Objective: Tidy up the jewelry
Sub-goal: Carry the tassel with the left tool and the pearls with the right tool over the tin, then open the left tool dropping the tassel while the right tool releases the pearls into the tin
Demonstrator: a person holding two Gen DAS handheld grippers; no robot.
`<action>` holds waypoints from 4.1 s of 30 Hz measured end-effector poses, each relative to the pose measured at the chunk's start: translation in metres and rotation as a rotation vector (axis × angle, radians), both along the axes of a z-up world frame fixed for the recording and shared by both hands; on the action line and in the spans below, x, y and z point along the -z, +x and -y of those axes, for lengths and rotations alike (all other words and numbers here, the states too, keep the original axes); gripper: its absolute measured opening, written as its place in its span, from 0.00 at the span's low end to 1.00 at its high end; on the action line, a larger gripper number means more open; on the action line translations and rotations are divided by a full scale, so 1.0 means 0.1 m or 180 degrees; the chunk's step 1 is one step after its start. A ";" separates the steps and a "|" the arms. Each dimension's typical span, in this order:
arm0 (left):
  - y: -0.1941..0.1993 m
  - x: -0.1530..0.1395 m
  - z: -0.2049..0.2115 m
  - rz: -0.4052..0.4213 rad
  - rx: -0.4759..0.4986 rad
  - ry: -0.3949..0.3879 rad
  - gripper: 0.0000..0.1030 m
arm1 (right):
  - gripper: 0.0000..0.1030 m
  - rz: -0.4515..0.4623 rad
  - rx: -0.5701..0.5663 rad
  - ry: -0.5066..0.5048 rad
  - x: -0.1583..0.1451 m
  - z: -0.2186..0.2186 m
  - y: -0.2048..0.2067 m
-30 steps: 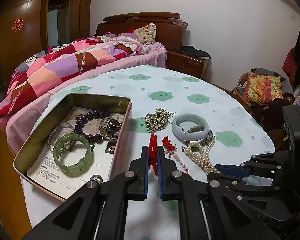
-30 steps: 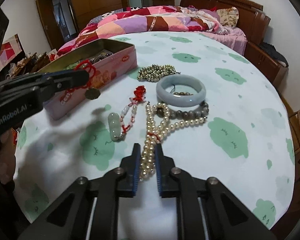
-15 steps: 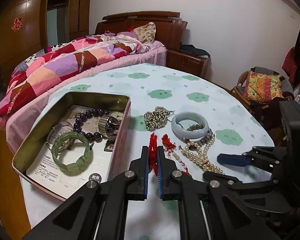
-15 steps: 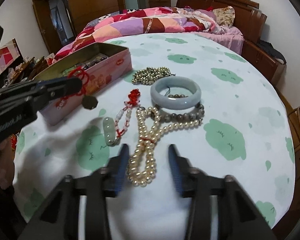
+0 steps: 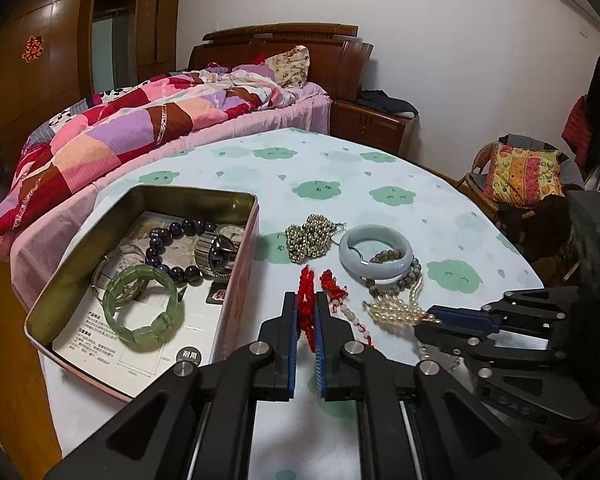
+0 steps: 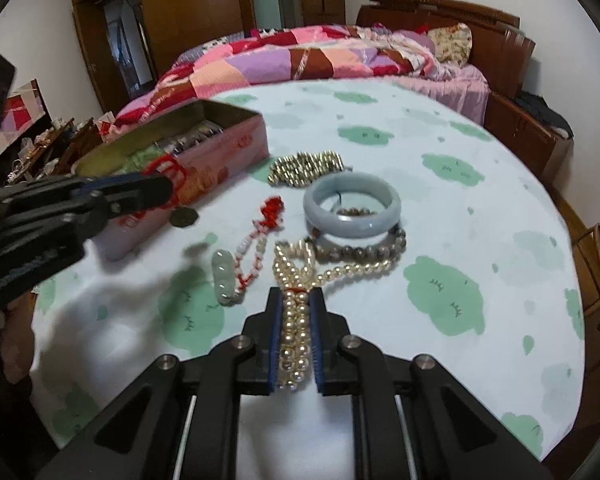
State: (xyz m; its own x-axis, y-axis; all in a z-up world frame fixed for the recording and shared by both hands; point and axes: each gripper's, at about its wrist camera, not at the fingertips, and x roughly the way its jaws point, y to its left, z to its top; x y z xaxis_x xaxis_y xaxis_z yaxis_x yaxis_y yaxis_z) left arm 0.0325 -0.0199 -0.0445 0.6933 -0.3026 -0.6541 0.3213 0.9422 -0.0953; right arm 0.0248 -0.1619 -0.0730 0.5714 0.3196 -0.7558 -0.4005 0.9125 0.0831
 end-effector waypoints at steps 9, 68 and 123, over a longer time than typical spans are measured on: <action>-0.04 -0.16 -0.09 0.0120 -0.0039 -0.0052 0.06 | 0.14 0.0282 -0.0072 0.0130 -0.35 -0.05 -0.04; 0.38 -0.17 -1.19 0.0182 -0.0911 0.0146 0.06 | 0.14 0.0663 -0.0861 0.0284 -0.56 -1.34 0.44; 0.47 0.14 -1.15 -0.0102 -0.0887 0.0207 0.09 | 0.15 0.0318 -0.0771 0.0156 -0.09 -1.39 0.52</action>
